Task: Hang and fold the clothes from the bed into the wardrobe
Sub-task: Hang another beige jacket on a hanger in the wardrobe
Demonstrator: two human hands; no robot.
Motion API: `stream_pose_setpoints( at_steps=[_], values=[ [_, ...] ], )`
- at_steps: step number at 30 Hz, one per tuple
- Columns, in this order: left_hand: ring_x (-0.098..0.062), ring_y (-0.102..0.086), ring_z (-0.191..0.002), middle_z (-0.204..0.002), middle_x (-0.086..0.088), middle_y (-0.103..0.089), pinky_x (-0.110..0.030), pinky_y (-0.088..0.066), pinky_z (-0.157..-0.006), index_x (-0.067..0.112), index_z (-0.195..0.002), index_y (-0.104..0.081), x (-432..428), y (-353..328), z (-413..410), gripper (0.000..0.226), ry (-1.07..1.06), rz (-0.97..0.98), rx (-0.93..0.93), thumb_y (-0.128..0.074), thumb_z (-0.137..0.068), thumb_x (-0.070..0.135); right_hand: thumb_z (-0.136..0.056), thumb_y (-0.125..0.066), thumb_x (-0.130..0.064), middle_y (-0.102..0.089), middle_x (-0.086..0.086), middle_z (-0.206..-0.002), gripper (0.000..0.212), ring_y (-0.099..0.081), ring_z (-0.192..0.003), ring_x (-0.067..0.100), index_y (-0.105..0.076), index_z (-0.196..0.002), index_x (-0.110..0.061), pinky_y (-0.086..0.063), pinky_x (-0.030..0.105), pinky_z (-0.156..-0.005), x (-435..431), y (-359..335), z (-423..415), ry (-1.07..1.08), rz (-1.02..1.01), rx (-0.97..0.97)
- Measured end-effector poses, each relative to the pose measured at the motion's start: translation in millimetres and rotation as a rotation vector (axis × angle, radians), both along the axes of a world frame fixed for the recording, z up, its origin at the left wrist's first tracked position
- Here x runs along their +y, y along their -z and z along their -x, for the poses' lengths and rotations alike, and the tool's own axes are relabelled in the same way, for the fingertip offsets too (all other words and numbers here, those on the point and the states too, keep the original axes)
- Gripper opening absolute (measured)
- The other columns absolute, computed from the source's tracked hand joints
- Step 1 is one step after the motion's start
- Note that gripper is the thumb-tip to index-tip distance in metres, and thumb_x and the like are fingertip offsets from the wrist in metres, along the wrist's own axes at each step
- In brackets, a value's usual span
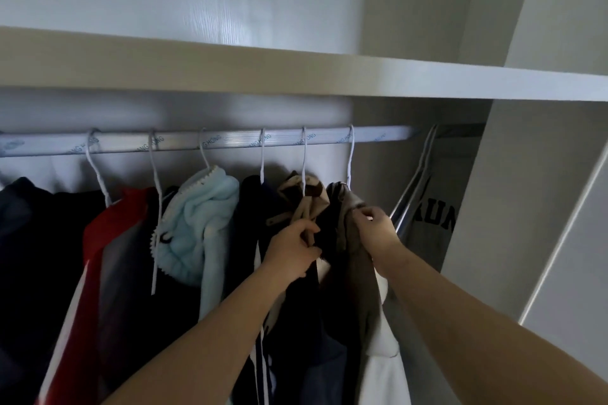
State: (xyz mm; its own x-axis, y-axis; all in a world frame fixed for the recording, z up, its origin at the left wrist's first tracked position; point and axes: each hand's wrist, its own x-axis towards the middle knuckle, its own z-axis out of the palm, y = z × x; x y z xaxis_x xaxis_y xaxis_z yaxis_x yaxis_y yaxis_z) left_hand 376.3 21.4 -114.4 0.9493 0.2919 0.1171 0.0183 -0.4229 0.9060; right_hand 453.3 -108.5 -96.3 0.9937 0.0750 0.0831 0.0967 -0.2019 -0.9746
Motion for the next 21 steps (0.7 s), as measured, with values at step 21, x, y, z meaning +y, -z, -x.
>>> stream_pose_setpoints(
  at_steps=[21],
  values=[
    [-0.012,-0.054,-0.062,-0.078,-0.001,-0.056,-0.02,-0.045,-0.053,0.023,-0.085,-0.061,-163,37,167,0.012,-0.129,0.278,0.157,-0.054,-0.09,0.013,-0.093,-0.047,-0.016,-0.05,0.0,-0.08,0.004,-0.047,-0.074,0.015,-0.051,-0.091,-0.016,-0.04,0.023,-0.059,-152,65,211,0.005,-0.165,0.267]
  ],
)
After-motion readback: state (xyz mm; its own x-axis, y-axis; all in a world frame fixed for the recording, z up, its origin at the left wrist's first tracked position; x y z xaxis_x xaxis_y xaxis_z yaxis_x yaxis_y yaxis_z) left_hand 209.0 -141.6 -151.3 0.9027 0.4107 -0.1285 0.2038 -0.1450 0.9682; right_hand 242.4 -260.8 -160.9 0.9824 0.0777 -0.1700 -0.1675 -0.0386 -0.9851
